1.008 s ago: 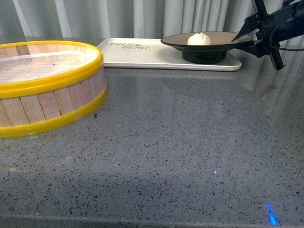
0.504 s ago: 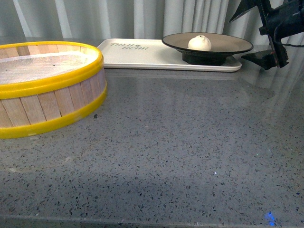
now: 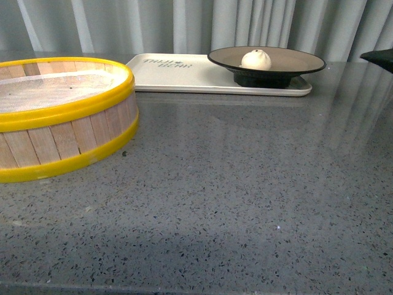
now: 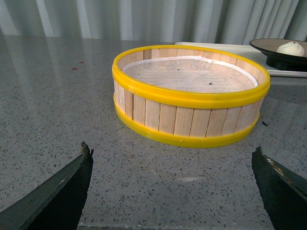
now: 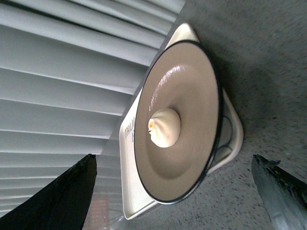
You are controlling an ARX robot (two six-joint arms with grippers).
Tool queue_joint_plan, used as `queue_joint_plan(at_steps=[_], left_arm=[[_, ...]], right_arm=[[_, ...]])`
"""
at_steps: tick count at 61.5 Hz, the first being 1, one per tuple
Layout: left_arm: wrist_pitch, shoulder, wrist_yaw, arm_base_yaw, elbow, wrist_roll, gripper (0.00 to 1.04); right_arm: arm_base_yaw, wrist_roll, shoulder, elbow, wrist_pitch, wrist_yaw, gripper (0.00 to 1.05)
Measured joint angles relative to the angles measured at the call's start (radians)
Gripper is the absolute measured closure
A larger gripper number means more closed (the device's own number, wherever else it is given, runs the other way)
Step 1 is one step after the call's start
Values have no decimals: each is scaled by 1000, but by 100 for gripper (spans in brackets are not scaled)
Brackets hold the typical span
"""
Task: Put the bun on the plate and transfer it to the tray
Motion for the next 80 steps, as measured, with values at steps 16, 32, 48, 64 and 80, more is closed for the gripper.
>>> queue_joint_plan(at_steps=[16,32,48,64,80], left_arm=[[0,0,0,0,0,0,7],[0,0,0,0,0,0,7],[0,0,-1,0,0,0,7],[0,0,0,0,0,0,7],[0,0,0,0,0,0,7]], right_arm=[[-165,-5,-316,-366,42,37,8],[-393,-626,-828,-700,116,80,22],[-341,-1035,-1284,-993,-47,-3,68],[-172,-1075,-1530,-1119,-130,154,103],[-31,-1077,-1672,-1175,-216,327,103]])
